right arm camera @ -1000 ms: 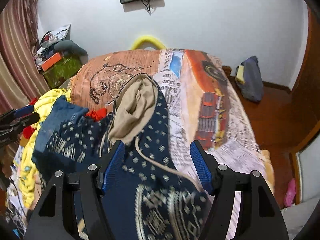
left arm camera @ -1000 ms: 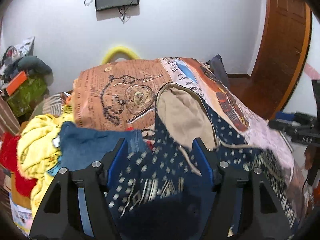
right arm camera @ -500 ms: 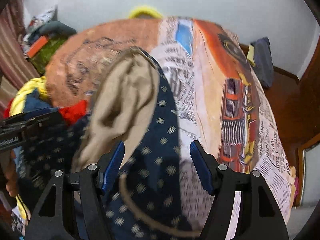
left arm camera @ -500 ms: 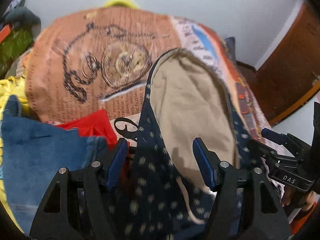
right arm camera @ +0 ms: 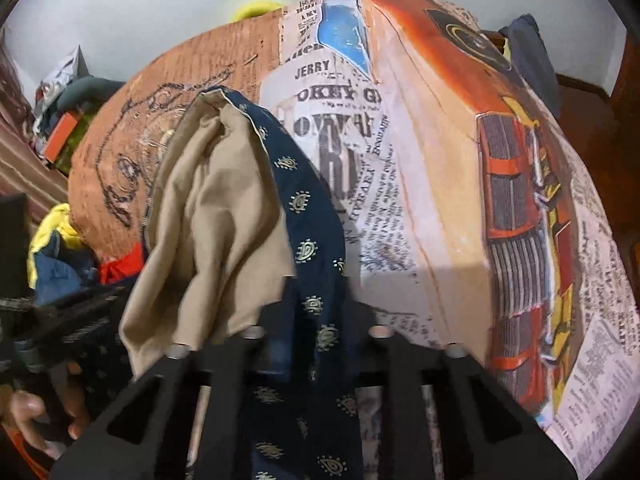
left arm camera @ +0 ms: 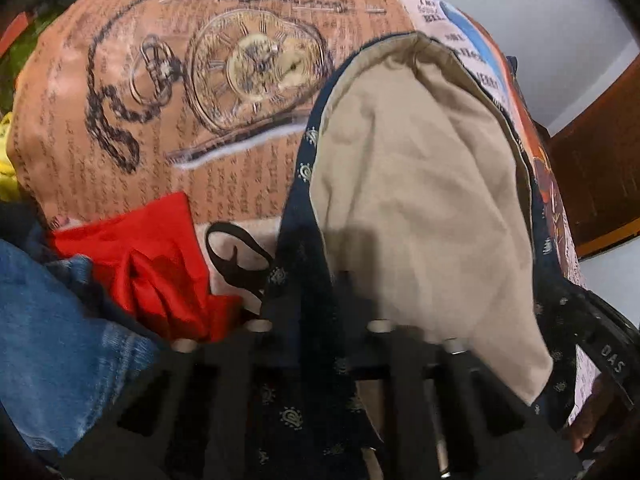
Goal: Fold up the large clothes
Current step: 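Lift the hood with both tools and carry it over the hoodie body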
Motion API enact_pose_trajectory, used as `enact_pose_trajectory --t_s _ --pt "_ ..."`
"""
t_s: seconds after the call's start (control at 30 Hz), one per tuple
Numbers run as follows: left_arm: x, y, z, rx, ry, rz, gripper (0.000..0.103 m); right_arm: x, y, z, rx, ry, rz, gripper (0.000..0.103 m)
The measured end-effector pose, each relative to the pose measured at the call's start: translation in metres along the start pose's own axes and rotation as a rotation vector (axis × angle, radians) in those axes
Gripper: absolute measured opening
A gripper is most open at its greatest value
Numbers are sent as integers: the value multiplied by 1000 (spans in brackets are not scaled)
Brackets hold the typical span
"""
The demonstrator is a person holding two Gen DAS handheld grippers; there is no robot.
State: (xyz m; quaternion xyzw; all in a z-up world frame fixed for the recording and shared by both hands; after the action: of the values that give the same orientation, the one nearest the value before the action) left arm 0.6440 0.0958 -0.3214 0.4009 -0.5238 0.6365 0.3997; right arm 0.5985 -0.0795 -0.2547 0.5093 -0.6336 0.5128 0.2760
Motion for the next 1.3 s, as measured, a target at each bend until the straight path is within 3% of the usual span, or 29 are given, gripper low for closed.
enact_pose_trajectory --t_s 0.17,0.37,0.53,0.67,0.87,0.97,1.3 --pt "27 4 8 -39 -5 76 6 25 4 -5 82 29 51 7" --pt "102 16 20 -129 54 193 6 87 11 -18 125 -31 140 7" --pt "165 54 39 -253 66 273 6 135 44 -35 190 -83 178 7" --pt "193 94 45 -311 103 266 6 160 81 -47 264 -85 187 7" --pt "194 158 54 -413 50 234 6 158 131 -40 292 -67 127 7" --pt "181 179 51 -412 49 193 6 148 150 -27 275 -37 98 7" --pt "140 216 35 -385 -1 126 6 122 184 1 258 74 30 9"
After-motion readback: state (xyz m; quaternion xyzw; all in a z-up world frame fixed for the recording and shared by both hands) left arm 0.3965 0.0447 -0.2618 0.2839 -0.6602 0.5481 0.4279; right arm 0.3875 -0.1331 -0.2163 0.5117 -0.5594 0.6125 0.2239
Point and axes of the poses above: each gripper's, at about its wrist camera, not at the fingertips, and x roughly against the way its jaws point, z to its right, y to its underside, the point moved 6 cm from there along -x, roughly the way its jaws point, and after that the axes turned 7 degrees about -x, right-handed, at the moved point
